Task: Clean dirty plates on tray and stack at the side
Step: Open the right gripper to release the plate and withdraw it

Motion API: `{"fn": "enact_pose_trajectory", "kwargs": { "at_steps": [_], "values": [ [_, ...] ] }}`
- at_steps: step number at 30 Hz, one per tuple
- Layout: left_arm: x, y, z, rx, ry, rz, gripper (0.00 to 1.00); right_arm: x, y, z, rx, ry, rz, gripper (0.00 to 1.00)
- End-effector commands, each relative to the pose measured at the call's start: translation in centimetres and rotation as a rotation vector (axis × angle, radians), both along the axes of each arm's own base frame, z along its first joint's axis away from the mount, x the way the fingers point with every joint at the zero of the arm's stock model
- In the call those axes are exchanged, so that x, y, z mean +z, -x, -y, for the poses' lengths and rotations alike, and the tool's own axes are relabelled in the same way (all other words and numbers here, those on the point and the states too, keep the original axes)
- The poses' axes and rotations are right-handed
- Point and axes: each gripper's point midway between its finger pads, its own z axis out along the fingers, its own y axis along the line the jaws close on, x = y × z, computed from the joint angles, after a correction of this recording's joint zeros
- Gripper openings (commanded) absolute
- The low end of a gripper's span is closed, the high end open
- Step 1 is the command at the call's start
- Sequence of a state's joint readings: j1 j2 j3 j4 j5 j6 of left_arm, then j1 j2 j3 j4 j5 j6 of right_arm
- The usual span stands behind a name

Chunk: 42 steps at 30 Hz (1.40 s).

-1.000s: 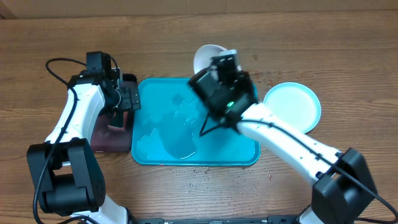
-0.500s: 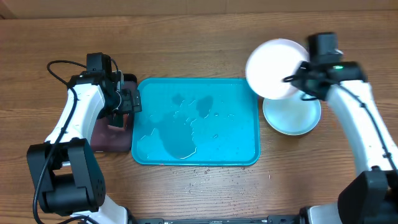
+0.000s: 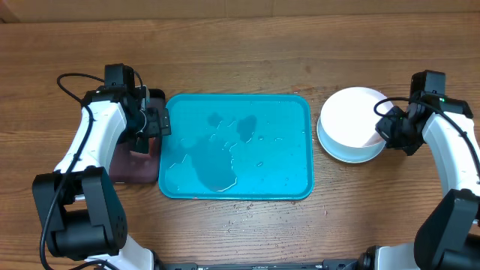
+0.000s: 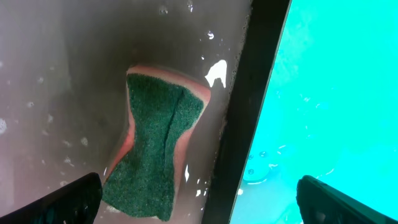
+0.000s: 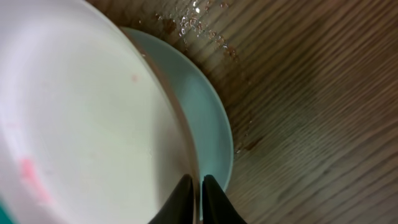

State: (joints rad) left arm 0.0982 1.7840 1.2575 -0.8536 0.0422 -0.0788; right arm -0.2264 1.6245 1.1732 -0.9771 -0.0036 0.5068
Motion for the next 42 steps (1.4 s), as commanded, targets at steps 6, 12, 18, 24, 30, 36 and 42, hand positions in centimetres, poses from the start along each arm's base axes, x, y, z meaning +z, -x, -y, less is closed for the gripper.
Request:
{"fn": "enact_pose_trajectory", "kwargs": {
  "at_steps": [6,12,18,24,30,36,42],
  "values": [
    [0.8,-0.2,0.1,0.011,0.011,0.017,1.00,0.6,-1.3,-1.7,0.057,-0.076,0.065,0.63],
    [1.6,-0.3,-0.2,0.061,0.029,0.036,1.00,3.3,-4.6,-8.5,0.490,-0.302,0.312,0.79],
    [2.1,1.3,-1.1,0.158,0.055,-0.010,1.00,3.2,-4.8,-12.9,0.709,-0.236,0.325,1.00],
    [1.8,4.9,-2.2,0.222,0.074,-0.145,1.00,1.4,-2.9,-14.5,0.792,-0.061,0.182,1.00],
    [3.3,6.5,-1.9,0.200,0.070,-0.137,1.00,1.3,-2.0,-15.0,0.744,-0.018,0.135,1.00],
    [4.9,8.3,-1.5,0.168,0.052,-0.009,1.00,3.1,-1.1,-15.1,0.743,0.001,0.179,1.00],
    [7.3,9.7,-0.5,0.102,0.045,0.229,1.00,6.8,0.2,-15.5,0.765,0.102,0.388,1.00]
  ]
}}
